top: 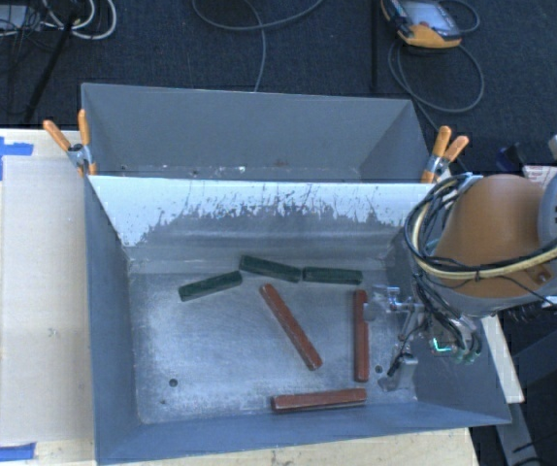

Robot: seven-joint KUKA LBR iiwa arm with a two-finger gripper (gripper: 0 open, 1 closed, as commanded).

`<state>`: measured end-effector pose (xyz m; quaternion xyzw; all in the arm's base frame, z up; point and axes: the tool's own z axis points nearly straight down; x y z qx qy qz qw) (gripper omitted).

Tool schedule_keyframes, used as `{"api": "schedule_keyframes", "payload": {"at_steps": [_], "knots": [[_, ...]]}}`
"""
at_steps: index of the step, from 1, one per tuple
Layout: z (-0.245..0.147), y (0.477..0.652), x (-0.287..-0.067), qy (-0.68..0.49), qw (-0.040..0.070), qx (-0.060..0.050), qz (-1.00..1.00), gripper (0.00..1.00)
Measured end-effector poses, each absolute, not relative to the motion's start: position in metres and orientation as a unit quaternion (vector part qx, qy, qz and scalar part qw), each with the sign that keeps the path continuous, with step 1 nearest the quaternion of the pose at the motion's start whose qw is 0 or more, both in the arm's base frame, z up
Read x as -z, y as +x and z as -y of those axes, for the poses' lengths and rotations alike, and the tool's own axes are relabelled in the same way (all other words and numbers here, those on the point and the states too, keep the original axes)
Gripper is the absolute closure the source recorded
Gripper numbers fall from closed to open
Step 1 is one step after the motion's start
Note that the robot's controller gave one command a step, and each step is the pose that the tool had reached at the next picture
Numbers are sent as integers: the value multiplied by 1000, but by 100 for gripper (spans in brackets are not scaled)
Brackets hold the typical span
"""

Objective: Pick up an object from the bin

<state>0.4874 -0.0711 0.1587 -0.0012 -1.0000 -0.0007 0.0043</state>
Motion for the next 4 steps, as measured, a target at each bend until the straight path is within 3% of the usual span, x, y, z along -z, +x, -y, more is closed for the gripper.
{"api": "schedule_keyframes", "payload": {"at_steps": [1,2,3,4], "knots": [[112,523,-69,134,0,0,991,0],[82,540,-70,320,-1,0,947,0],[82,540,-70,319,-1,1,948,100],[111,601,-232,316,-5,-2,949,100]]}}
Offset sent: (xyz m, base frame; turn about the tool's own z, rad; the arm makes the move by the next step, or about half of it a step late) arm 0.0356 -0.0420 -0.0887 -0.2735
